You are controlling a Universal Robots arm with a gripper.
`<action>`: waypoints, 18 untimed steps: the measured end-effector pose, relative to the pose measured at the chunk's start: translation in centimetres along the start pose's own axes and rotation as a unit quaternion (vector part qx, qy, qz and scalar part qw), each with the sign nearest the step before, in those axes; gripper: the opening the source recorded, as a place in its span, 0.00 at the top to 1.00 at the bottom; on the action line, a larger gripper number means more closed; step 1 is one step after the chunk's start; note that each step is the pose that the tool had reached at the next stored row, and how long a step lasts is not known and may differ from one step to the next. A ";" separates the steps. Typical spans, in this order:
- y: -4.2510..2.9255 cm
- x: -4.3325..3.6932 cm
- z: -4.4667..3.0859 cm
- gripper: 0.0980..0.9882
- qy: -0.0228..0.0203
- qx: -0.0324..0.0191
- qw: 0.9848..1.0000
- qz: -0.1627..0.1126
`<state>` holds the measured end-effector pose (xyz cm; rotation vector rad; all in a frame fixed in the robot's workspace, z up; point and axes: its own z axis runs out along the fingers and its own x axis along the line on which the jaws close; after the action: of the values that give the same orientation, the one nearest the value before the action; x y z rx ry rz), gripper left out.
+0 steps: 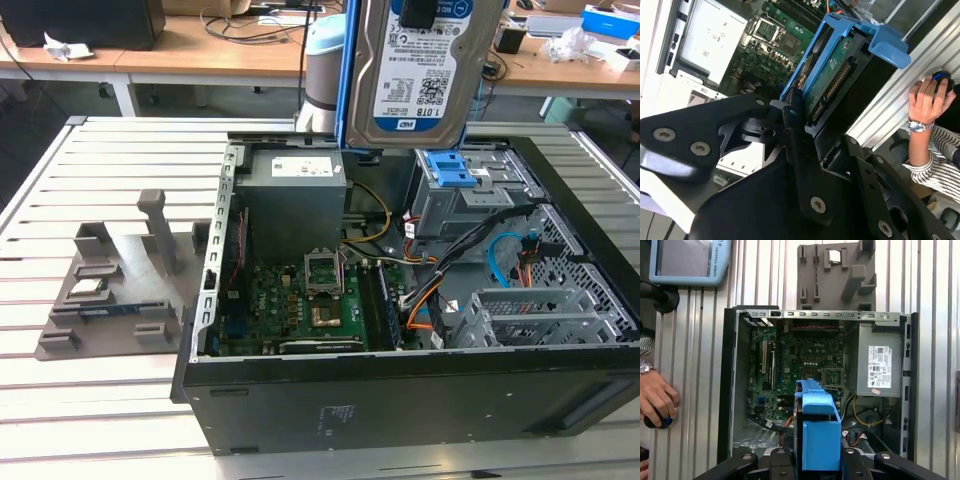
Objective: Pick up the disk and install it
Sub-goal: 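Pick up the disk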
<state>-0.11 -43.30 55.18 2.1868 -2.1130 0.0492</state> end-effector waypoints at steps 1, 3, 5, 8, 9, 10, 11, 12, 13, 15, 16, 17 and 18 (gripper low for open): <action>0.01 0.19 0.02 0.70 0.001 0.000 1.000 0.000; 0.01 0.49 0.05 0.70 0.002 0.000 1.000 0.000; 0.03 1.04 0.11 0.70 0.004 0.000 1.000 0.000; 0.05 1.73 0.18 0.70 0.006 0.000 1.000 0.000; 0.06 1.88 0.20 0.70 0.007 0.000 1.000 0.000; 0.07 2.17 0.23 0.70 0.008 0.000 1.000 0.000; 0.07 2.35 0.25 0.70 0.008 0.000 1.000 0.000; 0.08 2.50 0.27 0.70 0.009 0.000 1.000 0.000; 0.09 2.76 0.29 0.70 0.009 0.000 1.000 0.000; 0.10 3.06 0.32 0.70 0.010 0.000 1.000 0.000; 0.11 3.34 0.36 0.70 0.011 0.000 1.000 0.001; 0.11 3.53 0.37 0.70 0.012 0.000 1.000 0.001; 0.12 3.68 0.39 0.70 0.013 0.000 1.000 0.001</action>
<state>-0.11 -47.00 55.14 2.1728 -2.1007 0.0754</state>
